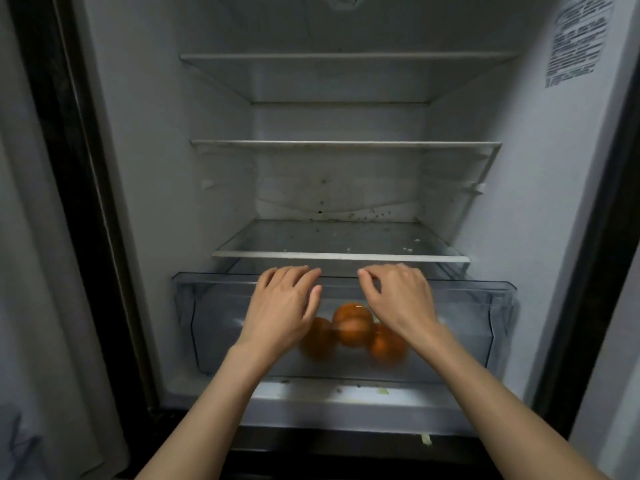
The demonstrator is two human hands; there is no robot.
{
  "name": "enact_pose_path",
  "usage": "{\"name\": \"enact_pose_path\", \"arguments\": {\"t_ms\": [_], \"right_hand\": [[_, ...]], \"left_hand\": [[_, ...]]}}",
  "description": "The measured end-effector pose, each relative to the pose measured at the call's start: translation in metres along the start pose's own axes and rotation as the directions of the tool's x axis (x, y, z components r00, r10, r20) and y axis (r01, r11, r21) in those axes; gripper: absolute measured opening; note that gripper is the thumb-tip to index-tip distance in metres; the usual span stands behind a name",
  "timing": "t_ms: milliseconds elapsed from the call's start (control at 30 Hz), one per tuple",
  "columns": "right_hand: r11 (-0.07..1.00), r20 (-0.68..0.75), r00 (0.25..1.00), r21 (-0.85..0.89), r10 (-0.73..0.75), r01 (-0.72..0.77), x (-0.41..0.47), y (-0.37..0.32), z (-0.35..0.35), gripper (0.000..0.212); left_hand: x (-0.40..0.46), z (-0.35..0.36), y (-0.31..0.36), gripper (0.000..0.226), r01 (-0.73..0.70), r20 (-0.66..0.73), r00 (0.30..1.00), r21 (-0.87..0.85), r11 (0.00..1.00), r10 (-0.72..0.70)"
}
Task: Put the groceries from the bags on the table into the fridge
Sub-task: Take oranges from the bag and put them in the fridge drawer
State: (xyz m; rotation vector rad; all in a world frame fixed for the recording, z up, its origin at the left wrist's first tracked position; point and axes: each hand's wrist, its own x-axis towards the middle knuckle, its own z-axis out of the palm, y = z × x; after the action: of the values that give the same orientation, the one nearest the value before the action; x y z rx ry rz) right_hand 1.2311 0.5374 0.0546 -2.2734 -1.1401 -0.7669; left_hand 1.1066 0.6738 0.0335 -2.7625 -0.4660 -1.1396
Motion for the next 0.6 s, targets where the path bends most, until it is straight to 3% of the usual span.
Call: {"name": "enact_pose_path", "arguments": {"t_ms": [67, 333, 600], "right_hand": [[0.992, -0.055, 0.998, 0.119, -0.026, 0.033, -0.011, -0.012, 0.005, 0.047], [0.930, -0.145, 0.972, 0.295, -0.183, 0.219, -0.084, -0.112, -0.011, 0.052], [0.858, 0.053, 0.960, 0.465, -0.275, 0.220, -0.233, -0.246, -0.004, 0.055]], "left_hand": [[-0.013, -0.008, -0.002, 0.049, -0.015, 0.016, 1.000, 0.007, 1.000, 0.015], [-0.113, -0.088, -0.019, 0.044, 0.037, -0.060, 0.998, -0.002, 0.999, -0.037], [-0.307, -0.191, -0.044, 0.042, 0.176, -0.001, 0.984, 0.055, 0.983, -0.177]]}}
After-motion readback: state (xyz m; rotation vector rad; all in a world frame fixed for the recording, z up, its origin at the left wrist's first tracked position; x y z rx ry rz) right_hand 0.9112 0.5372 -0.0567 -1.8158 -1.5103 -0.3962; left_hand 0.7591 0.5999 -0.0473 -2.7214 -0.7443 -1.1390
